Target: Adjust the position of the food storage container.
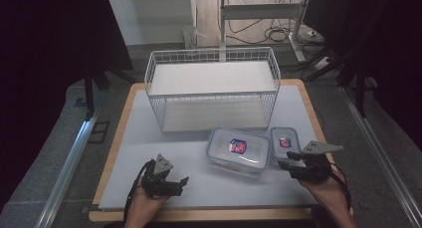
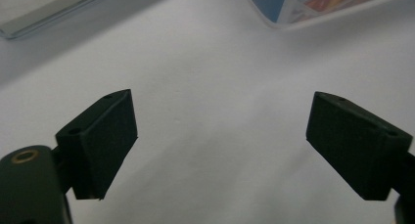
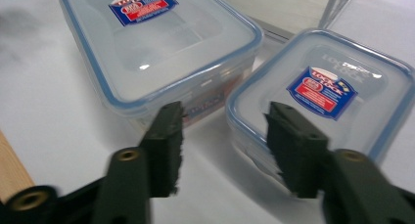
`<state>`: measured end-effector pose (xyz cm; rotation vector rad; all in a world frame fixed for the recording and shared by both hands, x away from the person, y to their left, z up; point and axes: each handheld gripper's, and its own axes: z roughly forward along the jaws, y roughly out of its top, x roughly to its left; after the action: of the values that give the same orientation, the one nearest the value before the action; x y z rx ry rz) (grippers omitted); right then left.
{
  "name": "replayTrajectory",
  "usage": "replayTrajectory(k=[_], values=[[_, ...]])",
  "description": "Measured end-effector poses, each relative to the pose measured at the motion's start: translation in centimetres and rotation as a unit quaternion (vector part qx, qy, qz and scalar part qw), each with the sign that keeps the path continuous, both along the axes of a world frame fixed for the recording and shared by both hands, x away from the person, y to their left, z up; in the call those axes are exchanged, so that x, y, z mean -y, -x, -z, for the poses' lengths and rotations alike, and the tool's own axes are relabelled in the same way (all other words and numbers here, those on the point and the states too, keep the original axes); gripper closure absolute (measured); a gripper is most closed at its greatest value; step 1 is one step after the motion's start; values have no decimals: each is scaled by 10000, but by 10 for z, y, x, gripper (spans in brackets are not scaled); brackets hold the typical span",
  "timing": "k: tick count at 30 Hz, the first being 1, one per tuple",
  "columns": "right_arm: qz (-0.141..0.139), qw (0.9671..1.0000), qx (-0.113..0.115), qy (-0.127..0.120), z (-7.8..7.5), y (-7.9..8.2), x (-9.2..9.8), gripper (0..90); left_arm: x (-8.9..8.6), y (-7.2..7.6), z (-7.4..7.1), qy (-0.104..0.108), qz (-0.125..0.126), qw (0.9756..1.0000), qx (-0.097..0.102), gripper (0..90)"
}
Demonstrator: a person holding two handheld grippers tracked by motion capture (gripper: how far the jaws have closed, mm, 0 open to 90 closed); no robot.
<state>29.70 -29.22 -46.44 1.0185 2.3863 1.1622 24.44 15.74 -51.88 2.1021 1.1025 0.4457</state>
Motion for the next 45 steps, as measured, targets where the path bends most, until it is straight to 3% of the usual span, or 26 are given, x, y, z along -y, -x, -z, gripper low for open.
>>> replayTrajectory(k=[4,12,17,21,28,33,36,40,45], values=[[-81,9999,2,-72,-1,-6,-4,661,5,-2,0,-84,28,10000,-11,177],[66,9999,-149,-50,1,-22,-7,834,9,-12,-5,31,201,9998,-58,401],[190,9995,-219,-140,2,-33,-6,871,14,-28,-10,250,278,9993,36,667],[254,9994,-218,-133,3,-43,-12,889,19,-45,-10,280,364,9989,13,884],[539,9980,-340,-51,8,-62,-26,896,29,-83,-3,526,234,9983,-129,899],[567,9976,-407,-13,11,-63,-28,896,46,-100,6,765,338,9962,-254,899],[595,9976,-362,28,10,-62,-29,897,53,-98,6,733,508,9958,-219,899],[628,9972,-396,-82,11,-63,-29,897,54,-91,-1,524,514,9972,-119,899],[609,9974,-369,-71,11,-62,-34,898,52,-82,0,546,444,9973,-217,899]])
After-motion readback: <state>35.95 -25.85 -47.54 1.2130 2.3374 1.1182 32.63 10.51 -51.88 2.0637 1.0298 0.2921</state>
